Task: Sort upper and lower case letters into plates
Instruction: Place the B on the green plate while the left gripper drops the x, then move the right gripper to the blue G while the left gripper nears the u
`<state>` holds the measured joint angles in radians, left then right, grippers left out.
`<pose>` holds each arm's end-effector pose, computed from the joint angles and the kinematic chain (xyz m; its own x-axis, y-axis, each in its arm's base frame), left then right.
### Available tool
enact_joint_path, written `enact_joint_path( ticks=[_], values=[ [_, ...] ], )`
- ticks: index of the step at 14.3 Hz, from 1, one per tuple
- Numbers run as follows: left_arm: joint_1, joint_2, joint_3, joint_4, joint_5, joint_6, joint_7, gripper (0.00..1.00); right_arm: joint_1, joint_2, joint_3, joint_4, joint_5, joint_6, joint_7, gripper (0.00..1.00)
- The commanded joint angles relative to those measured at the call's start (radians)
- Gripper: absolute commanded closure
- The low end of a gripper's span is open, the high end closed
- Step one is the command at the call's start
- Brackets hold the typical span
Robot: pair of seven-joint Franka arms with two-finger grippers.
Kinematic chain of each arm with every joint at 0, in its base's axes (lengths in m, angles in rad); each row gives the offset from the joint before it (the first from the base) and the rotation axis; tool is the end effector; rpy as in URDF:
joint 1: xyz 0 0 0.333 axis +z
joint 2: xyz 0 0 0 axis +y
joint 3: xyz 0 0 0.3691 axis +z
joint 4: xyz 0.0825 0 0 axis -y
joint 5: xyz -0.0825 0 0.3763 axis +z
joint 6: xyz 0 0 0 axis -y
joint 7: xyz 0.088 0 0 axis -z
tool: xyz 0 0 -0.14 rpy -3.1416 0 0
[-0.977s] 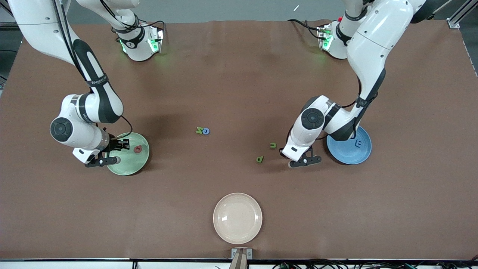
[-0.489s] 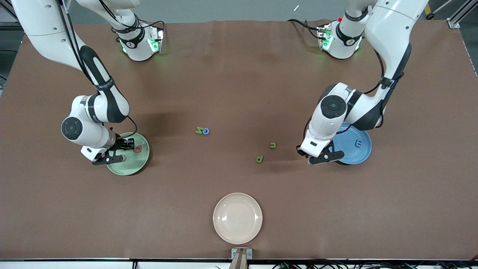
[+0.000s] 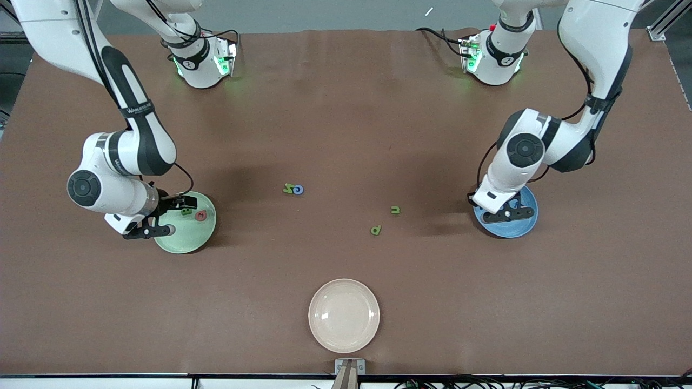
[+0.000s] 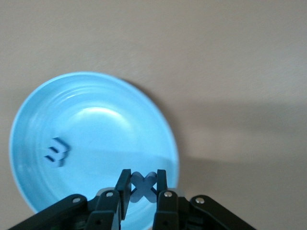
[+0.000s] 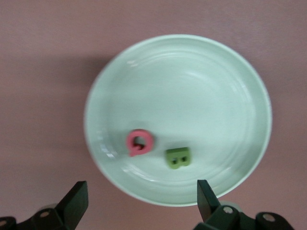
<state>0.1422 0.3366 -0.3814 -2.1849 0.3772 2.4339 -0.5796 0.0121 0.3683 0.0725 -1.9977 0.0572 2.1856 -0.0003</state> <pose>0.5506 -0.1228 0.2618 0.9981 0.0618 0.0056 0.0621 -0.9906 -0.1215 0.5915 0.0522 0.2839 0.9824 0.0504 -0.1800 0.0391 -0.9970 -0.0661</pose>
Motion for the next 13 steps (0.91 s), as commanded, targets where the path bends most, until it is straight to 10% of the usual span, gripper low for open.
enact_joint_path(
  ticks=[1, 5, 13],
  values=[
    [0.163, -0.042, -0.098, -0.07, 0.011, 0.017, 0.088, 0.84, 0.113, -0.026, 0.009, -0.023, 0.012, 0.003, 0.223, 0.0],
    [0.347, -0.039, -0.174, -0.124, 0.012, 0.056, 0.251, 0.83, 0.239, -0.019, 0.006, -0.026, 0.012, 0.034, 0.523, 0.0],
    [0.401, 0.033, -0.171, -0.142, 0.02, 0.157, 0.319, 0.83, 0.445, 0.017, 0.006, -0.035, 0.012, 0.193, 1.124, 0.0]
  ],
)
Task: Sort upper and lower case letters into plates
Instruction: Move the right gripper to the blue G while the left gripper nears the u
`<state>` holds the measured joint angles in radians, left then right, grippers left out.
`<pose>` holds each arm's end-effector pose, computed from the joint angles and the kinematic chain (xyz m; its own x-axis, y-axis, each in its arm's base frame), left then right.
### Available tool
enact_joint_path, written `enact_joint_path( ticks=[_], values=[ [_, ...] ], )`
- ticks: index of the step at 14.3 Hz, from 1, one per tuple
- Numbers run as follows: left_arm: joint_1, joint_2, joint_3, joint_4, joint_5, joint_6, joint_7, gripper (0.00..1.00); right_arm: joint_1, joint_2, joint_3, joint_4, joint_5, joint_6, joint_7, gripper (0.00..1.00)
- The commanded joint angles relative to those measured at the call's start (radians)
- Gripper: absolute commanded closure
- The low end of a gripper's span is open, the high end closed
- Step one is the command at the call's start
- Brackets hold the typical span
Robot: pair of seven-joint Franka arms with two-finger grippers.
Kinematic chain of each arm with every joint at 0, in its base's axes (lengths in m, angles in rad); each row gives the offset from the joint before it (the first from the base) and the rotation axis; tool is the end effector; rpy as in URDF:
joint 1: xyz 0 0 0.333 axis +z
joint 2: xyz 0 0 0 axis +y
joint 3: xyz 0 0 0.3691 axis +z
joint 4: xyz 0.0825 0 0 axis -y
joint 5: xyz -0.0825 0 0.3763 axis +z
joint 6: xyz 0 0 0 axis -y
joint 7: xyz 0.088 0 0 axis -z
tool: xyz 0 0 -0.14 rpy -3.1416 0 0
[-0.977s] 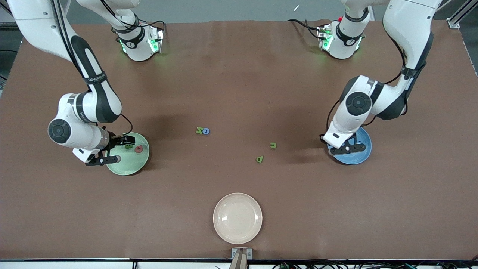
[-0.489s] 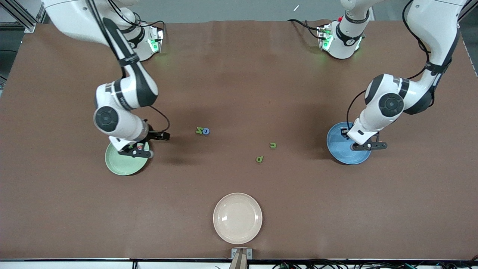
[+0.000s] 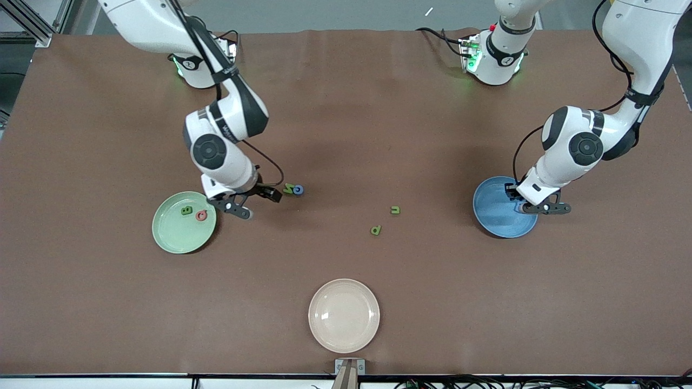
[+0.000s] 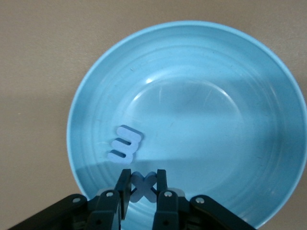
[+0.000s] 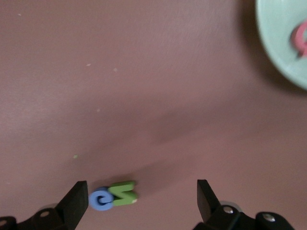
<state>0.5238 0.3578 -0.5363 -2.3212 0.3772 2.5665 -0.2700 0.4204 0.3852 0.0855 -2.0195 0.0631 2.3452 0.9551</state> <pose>0.5260 -0.0101 0.2271 0.9986 -0.0410 -0.0334 -0.0417 -0.9989 -0.0200 0.5323 0.2954 0.2768 0.8734 -0.4775 -0.0957 -0.4791 -0.8777 0.0064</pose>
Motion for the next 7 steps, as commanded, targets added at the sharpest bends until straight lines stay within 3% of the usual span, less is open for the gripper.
enact_joint_path(
  ticks=[1, 7],
  values=[
    [0.019, 0.015, -0.016, -0.003, 0.023, 0.024, 0.009, 0.82, 0.05, 0.001, -0.007, -0.008, 0.006, 0.04, 0.251, 0.0],
    [0.019, 0.033, -0.016, -0.004, 0.052, 0.038, 0.009, 0.79, 0.081, 0.009, -0.009, -0.002, -0.006, 0.071, 0.65, 0.0]
  ],
)
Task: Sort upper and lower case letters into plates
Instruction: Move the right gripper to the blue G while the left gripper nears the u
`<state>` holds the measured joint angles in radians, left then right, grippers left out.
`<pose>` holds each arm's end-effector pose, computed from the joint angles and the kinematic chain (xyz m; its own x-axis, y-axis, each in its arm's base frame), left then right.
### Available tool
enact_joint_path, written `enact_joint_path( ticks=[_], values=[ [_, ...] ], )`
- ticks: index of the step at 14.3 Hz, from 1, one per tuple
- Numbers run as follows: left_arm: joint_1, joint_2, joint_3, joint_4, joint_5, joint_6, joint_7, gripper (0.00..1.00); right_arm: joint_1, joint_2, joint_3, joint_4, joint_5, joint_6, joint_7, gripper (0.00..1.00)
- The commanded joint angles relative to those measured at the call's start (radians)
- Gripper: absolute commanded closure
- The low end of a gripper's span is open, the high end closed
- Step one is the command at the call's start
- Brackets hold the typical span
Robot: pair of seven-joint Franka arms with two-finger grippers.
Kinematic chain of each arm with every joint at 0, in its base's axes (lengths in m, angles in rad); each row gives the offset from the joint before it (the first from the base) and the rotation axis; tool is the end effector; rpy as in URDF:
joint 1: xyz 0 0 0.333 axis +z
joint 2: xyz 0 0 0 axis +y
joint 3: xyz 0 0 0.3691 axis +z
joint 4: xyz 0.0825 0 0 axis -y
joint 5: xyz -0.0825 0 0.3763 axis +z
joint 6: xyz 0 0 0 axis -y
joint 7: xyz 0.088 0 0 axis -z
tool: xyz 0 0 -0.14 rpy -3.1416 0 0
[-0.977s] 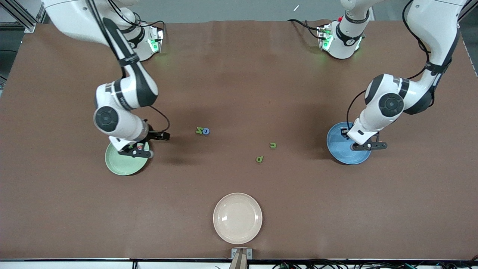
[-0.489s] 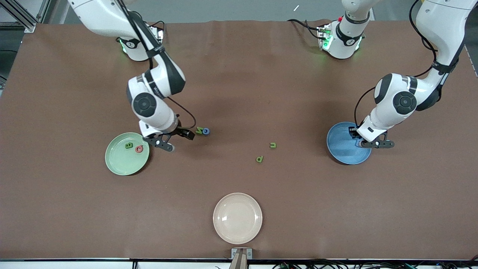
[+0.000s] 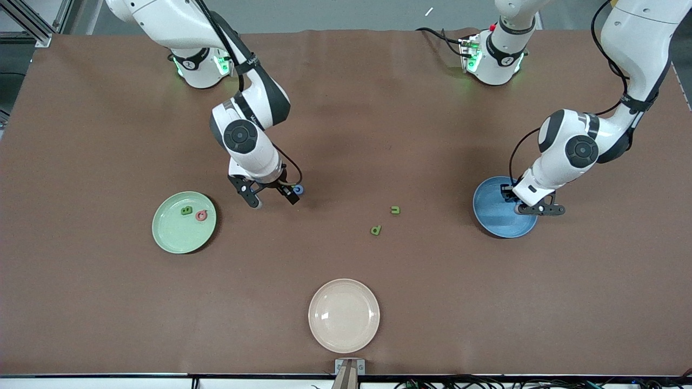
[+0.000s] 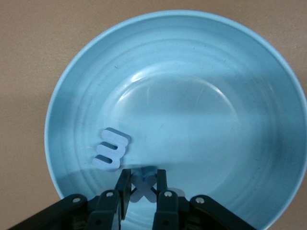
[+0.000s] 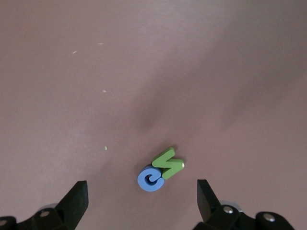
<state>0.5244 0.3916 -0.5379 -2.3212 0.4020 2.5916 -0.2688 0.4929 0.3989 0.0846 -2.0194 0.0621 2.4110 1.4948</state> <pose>0.5261 -0.0137 0.2141 0.9973 -0.0651 -0.0340 -0.0653 -0.9978 -0.0064 0.5175 0.3367 0.2739 0.5635 -0.8228 -0.0743 -0.8249 -0.5652 0.0029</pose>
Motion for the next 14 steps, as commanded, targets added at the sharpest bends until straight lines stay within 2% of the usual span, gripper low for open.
enact_joint_path(
  ticks=[1, 3, 4, 5, 6, 7, 14],
  values=[
    [0.019, 0.0, -0.014, -0.004, 0.028, 0.013, 0.008, 0.77, 0.01, -0.002, -0.008, 0.007, -0.01, 0.002, 0.119, 0.0],
    [0.017, 0.006, -0.014, -0.003, 0.028, 0.013, 0.007, 0.76, -0.01, 0.049, -0.008, 0.057, -0.007, -0.007, 0.11, 0.0],
    [0.017, 0.004, -0.014, -0.003, 0.028, 0.012, 0.008, 0.71, -0.002, 0.064, -0.008, 0.079, -0.004, -0.024, 0.122, 0.01],
    [0.016, 0.004, -0.014, -0.001, 0.028, 0.012, 0.008, 0.5, 0.001, 0.077, -0.008, 0.088, 0.001, -0.027, 0.152, 0.0],
    [0.016, 0.0, -0.014, 0.0, 0.029, 0.012, 0.008, 0.17, 0.013, 0.086, -0.009, 0.091, -0.008, -0.024, 0.192, 0.0],
    [0.016, -0.008, -0.019, 0.003, 0.029, 0.012, -0.001, 0.01, 0.027, 0.096, -0.011, 0.094, -0.01, -0.023, 0.229, 0.0],
    [0.003, -0.013, -0.152, 0.111, 0.028, -0.126, -0.15, 0.0, 0.088, 0.147, -0.019, 0.088, -0.016, 0.01, 0.545, 0.02]
  ],
)
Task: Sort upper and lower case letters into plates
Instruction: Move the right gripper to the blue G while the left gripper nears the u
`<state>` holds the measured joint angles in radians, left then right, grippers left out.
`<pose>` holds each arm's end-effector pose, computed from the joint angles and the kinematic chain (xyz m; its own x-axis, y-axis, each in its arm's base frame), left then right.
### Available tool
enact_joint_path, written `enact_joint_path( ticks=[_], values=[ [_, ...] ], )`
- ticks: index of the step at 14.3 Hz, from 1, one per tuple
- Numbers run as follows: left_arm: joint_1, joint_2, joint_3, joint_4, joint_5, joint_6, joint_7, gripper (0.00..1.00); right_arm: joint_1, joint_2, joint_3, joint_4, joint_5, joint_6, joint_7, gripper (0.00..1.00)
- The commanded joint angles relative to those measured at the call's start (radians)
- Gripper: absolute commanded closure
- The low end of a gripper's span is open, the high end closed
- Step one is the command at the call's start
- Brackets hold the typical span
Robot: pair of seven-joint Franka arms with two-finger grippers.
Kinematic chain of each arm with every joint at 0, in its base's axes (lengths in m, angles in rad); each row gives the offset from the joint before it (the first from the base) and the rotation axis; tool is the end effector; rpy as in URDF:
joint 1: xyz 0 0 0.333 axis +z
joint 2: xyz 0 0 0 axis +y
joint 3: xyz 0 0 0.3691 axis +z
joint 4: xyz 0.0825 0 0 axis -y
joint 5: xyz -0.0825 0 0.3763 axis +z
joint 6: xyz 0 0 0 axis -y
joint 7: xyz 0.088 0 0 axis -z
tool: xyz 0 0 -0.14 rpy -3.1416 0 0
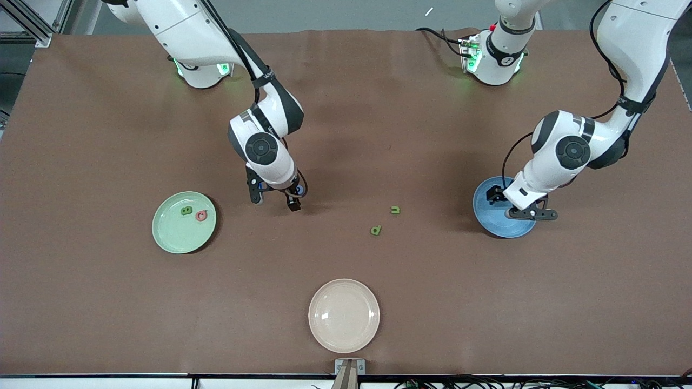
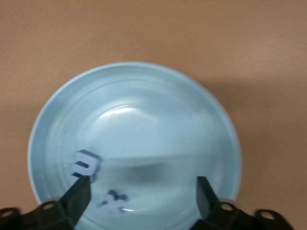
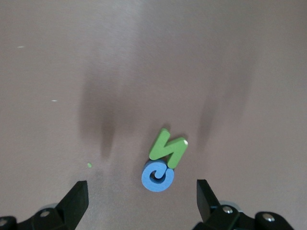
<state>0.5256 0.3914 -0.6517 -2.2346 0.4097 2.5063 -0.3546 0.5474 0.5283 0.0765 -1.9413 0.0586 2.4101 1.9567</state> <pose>0.5503 -0.0639 0.2491 0.9974 -0.0713 -0.0044 -0.0713 -0.9974 -0.0052 0.5165 0.3709 0.2231 0.1808 -0.9824 -0.0466 -0.9793 -0.1842 0.0844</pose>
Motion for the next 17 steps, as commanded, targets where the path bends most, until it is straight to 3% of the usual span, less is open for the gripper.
enact_joint_path(
  ticks=[1, 7, 11, 17],
  values=[
    [-0.013, -0.011, -0.057, 0.033, 0.017, -0.044, -0.105, 0.0, 0.038, 0.019, -0.012, 0.007, -0.023, 0.011, 0.1, 0.03],
    [-0.205, 0.084, -0.058, 0.167, 0.009, -0.106, -0.389, 0.0, 0.04, 0.041, -0.015, 0.007, -0.065, 0.03, 0.152, 0.09],
    [-0.314, 0.171, -0.048, 0.265, 0.017, -0.107, -0.556, 0.0, 0.037, 0.065, -0.015, 0.009, -0.065, 0.087, 0.152, 0.23],
    [-0.55, 0.245, 0.108, 0.374, 0.017, -0.107, -0.678, 0.0, 0.039, 0.067, -0.015, 0.007, -0.069, 0.081, 0.148, 0.25]
  ],
)
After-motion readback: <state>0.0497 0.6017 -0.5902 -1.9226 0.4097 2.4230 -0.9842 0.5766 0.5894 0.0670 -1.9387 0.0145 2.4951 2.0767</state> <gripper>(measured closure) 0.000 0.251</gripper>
